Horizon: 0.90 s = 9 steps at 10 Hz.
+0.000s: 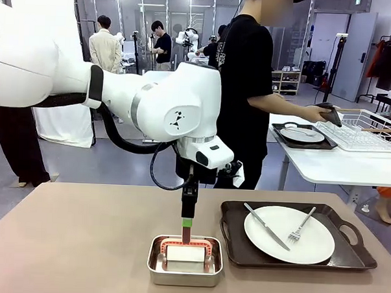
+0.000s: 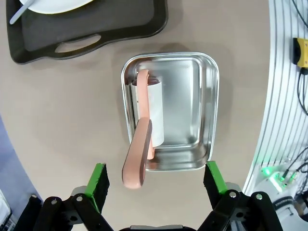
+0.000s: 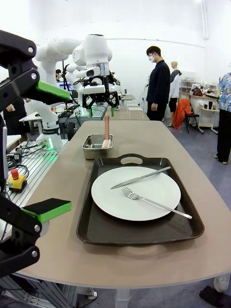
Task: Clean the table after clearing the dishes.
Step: When the left (or right) Handle tray is removed, use the left hand (or right hand) to clean the left (or right) side of the table with the Lint Roller.
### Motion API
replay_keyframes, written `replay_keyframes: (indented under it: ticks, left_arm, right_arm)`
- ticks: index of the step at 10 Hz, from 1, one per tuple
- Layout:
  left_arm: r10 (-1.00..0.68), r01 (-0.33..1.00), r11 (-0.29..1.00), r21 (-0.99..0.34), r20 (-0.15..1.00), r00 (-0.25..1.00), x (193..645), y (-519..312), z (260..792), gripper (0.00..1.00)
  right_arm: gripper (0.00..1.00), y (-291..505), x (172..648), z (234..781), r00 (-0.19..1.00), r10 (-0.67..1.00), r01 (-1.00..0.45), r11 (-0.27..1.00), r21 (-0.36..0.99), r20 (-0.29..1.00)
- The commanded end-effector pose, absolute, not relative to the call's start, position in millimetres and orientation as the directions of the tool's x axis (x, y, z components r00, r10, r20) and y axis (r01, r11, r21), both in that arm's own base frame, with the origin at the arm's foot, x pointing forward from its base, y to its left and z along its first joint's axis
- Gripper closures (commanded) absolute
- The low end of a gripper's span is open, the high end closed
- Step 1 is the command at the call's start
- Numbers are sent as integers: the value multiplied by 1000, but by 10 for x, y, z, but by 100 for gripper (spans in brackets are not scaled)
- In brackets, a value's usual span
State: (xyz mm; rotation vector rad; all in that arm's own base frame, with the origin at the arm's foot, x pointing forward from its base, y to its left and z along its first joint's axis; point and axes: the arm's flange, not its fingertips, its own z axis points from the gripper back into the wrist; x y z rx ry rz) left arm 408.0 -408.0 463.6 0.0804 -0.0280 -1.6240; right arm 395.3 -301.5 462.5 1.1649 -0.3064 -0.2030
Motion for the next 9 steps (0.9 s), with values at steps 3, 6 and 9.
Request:
replay_keyframes:
  ticks: [3, 6, 9]
  left_arm:
    - [-998, 993, -27, 111, -55, -21, 4006, -4143, 4369, 0]
    - [-999, 993, -8, 114, -54, -2, 4005, -4086, 4305, 0]
    - [-998, 992, 10, 123, -58, 17, 4027, -4021, 4201, 0]
  right_arm:
    - [0, -2993, 3944, 4652, 939, -320, 8, 382, 924, 124]
    - [0, -2993, 3944, 4652, 939, -320, 8, 382, 924, 124]
    - [0, -2993, 3944, 4652, 939, -320, 8, 382, 924, 124]
